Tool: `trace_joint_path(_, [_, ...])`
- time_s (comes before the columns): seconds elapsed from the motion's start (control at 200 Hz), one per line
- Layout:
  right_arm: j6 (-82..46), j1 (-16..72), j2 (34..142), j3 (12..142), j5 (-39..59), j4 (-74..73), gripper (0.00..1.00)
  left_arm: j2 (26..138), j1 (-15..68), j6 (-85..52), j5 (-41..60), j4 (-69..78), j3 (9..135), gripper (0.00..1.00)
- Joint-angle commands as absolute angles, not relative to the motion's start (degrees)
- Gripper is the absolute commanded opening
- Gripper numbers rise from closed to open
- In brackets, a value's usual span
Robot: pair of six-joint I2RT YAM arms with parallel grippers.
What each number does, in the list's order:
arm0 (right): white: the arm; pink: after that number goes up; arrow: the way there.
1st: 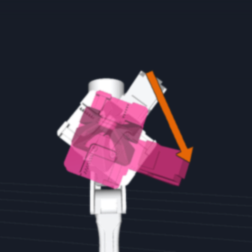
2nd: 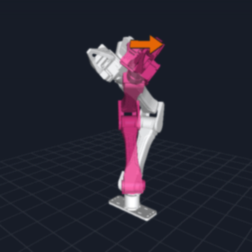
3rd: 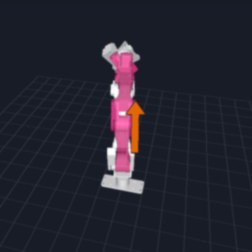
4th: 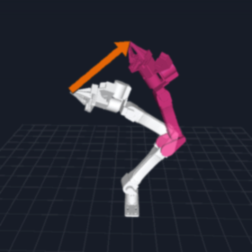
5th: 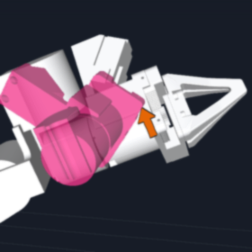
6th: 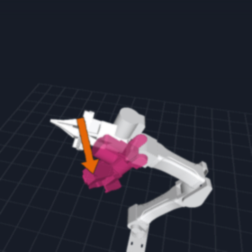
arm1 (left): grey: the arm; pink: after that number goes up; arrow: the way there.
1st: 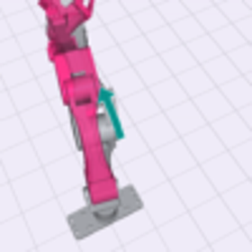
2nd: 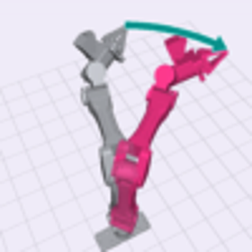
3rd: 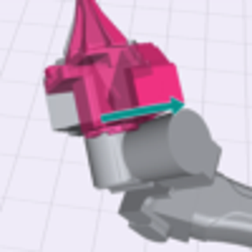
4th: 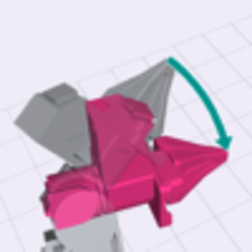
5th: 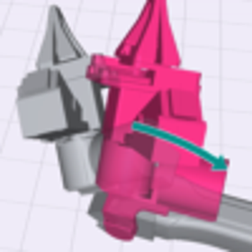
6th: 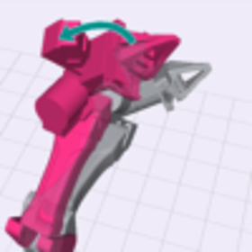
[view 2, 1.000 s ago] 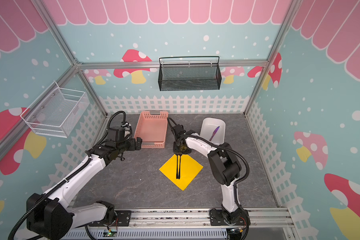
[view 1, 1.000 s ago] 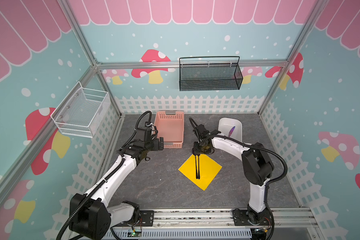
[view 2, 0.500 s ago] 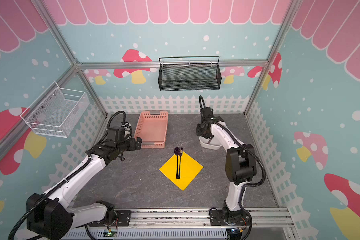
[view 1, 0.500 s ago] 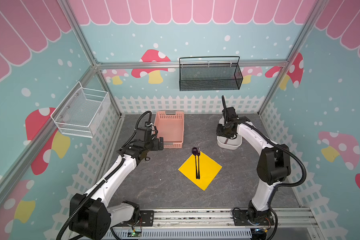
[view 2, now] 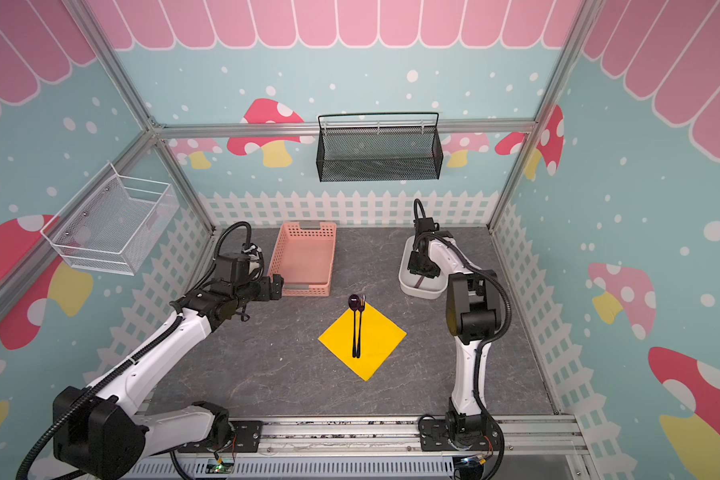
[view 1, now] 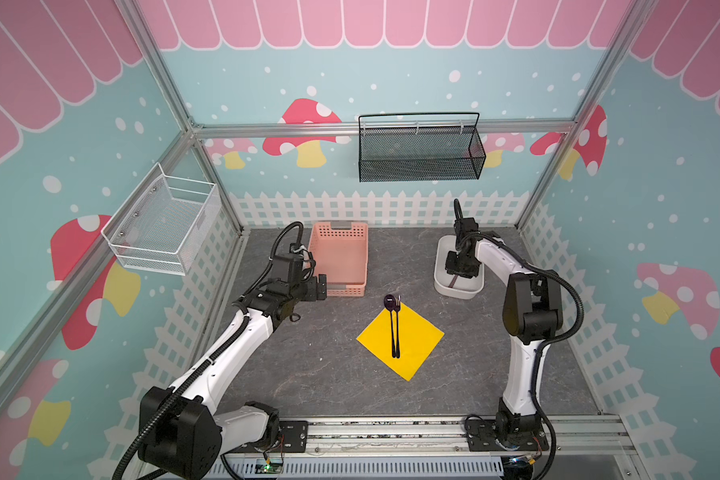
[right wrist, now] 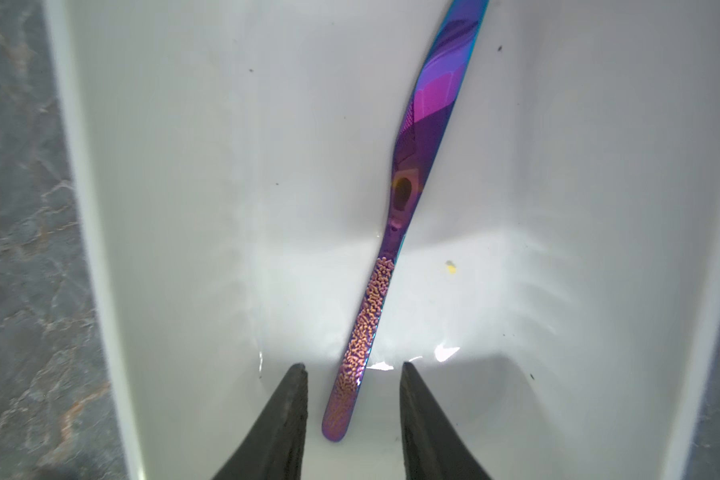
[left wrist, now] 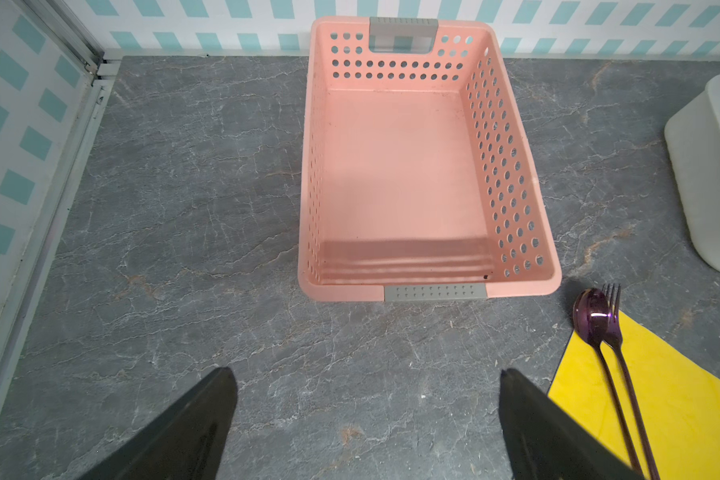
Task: Place the utensils on the paper napkin and roll it up
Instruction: 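Lower the right gripper into the tub and close on the knife handle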
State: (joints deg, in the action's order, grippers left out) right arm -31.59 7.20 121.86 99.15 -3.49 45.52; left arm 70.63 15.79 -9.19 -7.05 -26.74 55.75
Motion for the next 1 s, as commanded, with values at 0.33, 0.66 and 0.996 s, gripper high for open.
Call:
trace_joint_path(0.33, [-34.78, 6.07, 129.26, 104.8, -4.77, 48.43, 0.39, 72.41, 15.69, -9.58, -5.58, -26.45, 56.34, 1.0])
trace_joint_path(0.66, [-33.97, 5.61, 134.2, 105.92, -2.93, 48.09, 0.33, 73.98, 15.69, -9.58, -5.45, -26.47, 56.6, 1.0])
trace_joint_path(0.996, [-33.61, 5.5, 135.3, 105.56, -2.17, 47.37, 0.22, 74.44, 15.69, -9.23, -6.24, -26.76, 56.69, 1.0])
